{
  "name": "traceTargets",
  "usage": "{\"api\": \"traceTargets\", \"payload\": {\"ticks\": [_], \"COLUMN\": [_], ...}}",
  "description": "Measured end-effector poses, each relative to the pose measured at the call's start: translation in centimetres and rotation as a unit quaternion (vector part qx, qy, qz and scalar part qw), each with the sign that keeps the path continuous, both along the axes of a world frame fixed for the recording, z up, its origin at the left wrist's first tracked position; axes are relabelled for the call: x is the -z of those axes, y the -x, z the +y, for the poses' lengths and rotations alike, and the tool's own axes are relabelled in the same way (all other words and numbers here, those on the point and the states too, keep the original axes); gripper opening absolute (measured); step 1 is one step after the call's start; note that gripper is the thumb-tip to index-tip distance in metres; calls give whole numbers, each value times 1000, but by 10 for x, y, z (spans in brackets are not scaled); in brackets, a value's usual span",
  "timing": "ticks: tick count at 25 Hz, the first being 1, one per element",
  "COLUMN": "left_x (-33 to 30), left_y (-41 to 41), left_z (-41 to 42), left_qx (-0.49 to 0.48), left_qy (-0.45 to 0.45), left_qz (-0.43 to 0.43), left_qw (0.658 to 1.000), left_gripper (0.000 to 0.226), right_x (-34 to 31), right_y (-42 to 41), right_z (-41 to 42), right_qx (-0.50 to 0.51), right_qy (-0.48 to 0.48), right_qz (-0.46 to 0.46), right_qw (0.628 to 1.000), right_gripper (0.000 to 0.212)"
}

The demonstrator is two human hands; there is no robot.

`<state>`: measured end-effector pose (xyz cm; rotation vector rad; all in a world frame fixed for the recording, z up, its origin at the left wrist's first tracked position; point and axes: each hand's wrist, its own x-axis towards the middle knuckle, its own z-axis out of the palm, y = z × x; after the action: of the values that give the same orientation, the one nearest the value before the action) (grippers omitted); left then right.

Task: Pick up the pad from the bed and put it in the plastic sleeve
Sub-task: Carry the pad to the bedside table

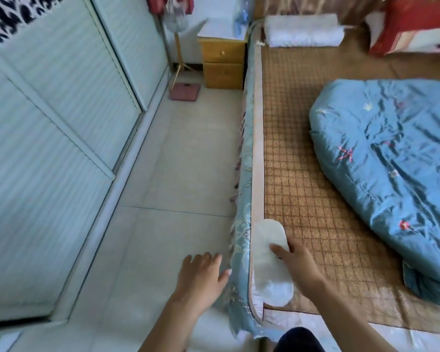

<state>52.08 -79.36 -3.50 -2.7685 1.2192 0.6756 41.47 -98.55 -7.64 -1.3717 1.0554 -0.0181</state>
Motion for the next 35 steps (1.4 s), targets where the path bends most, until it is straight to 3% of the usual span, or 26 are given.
{"api": "traceTargets", "payload": {"ticks": [9, 16, 22, 35], "left_x": [-61, -67, -56, -68], "left_y": [-144, -241, -329, -552], "left_z": [115, 141, 99, -77], "left_qx": [23, 27, 33, 9], "left_qy": [74, 78, 76, 72], "left_qz": [-61, -62, -46, -29], "left_qw": [995, 995, 995, 997], "left_gripper": [44, 44, 45, 49], "right_x": [-67, -88, -80, -86], "right_y": [-133, -228, -310, -536], "right_z": [134, 153, 110, -78], "right_qx": [62, 55, 70, 45], "right_qy": [-40, -32, -72, -109], "right_qz": [-59, -81, -105, -133], "right_qw": [995, 995, 989, 984], "right_gripper": [8, 15, 15, 12]}}
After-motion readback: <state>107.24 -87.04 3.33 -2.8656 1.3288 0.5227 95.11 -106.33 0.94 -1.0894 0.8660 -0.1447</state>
